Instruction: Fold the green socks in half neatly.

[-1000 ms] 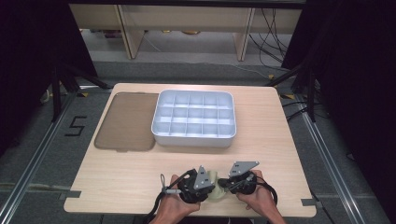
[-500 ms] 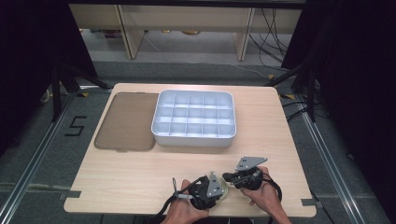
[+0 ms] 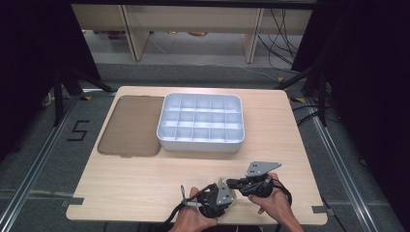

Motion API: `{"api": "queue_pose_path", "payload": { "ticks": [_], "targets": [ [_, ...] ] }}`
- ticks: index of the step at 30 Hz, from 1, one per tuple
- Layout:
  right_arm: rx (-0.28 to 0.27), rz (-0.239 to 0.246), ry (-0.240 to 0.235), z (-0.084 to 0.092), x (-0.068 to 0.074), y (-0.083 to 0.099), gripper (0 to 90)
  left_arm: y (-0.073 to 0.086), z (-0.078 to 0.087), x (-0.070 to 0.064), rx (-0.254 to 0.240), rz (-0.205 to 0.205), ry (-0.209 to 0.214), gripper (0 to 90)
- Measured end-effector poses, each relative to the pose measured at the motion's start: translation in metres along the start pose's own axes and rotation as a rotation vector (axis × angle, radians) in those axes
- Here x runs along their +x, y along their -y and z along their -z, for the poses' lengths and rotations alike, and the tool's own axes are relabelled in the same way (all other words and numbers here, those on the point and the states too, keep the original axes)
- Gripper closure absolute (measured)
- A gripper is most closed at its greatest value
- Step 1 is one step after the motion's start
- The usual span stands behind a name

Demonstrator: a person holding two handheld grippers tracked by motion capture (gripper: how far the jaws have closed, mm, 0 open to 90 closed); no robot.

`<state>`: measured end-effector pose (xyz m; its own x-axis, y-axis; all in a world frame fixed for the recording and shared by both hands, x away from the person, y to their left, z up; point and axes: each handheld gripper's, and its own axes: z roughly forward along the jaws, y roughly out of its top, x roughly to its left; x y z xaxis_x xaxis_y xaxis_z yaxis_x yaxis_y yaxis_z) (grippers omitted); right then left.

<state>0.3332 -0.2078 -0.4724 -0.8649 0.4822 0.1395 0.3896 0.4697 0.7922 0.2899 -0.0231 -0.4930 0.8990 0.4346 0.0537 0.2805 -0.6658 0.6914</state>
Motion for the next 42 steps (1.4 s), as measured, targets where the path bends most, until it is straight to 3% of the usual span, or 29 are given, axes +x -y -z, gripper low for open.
{"api": "queue_pose_path", "payload": {
  "ticks": [5, 7, 13, 16, 17, 21, 24, 25, 28, 29, 31, 32, 33, 36, 37, 42],
  "targets": [
    [0.014, 0.017, -0.015, -0.007, 0.003, -0.002, 87.4, 0.001, -0.001, 0.0, -0.002, 0.015, -0.01, 81.8],
    [0.034, 0.005, -0.017, -0.009, 0.005, -0.001, 87.4, 0.0, 0.0, 0.0, 0.001, -0.001, -0.004, 81.7],
    [0.02, 0.027, -0.03, -0.008, 0.007, -0.004, 87.4, 0.001, -0.001, -0.001, -0.001, 0.016, -0.011, 81.2],
    [0.055, 0.027, -0.011, -0.014, 0.003, 0.001, 87.5, 0.001, 0.001, 0.0, 0.008, -0.007, -0.008, 80.8],
    [0.077, 0.029, -0.013, -0.016, 0.001, 0.002, 87.5, 0.001, 0.0, 0.0, 0.006, 0.008, -0.007, 80.5],
    [0.125, 0.024, 0.015, -0.02, -0.006, 0.008, 87.5, 0.001, -0.001, 0.001, 0.0, 0.0, -0.006, 79.7],
    [0.127, 0.015, 0.021, -0.022, -0.006, 0.009, 87.6, 0.002, 0.0, 0.001, -0.002, 0.005, -0.005, 79.2],
    [0.128, 0.018, 0.02, -0.022, -0.006, 0.009, 87.7, 0.002, -0.001, 0.0, -0.001, 0.023, -0.004, 79.1],
    [0.137, 0.018, 0.024, -0.023, -0.006, 0.009, 87.7, 0.001, -0.001, -0.001, -0.014, 0.042, 0.011, 77.0],
    [0.138, 0.02, 0.025, -0.023, -0.006, 0.009, 87.7, 0.001, 0.0, 0.002, -0.018, 0.022, 0.019, 75.9],
    [0.132, 0.033, 0.019, -0.024, -0.007, 0.009, 87.7, 0.0, 0.004, 0.003, -0.043, 0.076, 0.04, 72.8],
    [0.132, 0.039, 0.02, -0.023, -0.007, 0.008, 87.7, 0.0, 0.004, 0.003, -0.043, 0.076, 0.04, 71.1],
    [0.133, 0.036, 0.019, -0.023, -0.006, 0.008, 87.6, -0.003, 0.014, 0.008, -0.075, 0.1, 0.069, 70.0],
    [0.133, 0.018, 0.026, -0.022, -0.004, 0.009, 87.6, -0.006, 0.028, 0.013, -0.096, 0.102, 0.085, 71.7],
    [0.137, 0.019, 0.029, -0.022, -0.004, 0.009, 87.6, -0.008, 0.035, 0.016, -0.116, 0.129, 0.091, 73.2],
    [0.138, 0.021, 0.031, -0.022, -0.004, 0.009, 87.6, -0.006, 0.034, 0.013, -0.083, 0.117, 0.102, 76.4]
  ]
}}
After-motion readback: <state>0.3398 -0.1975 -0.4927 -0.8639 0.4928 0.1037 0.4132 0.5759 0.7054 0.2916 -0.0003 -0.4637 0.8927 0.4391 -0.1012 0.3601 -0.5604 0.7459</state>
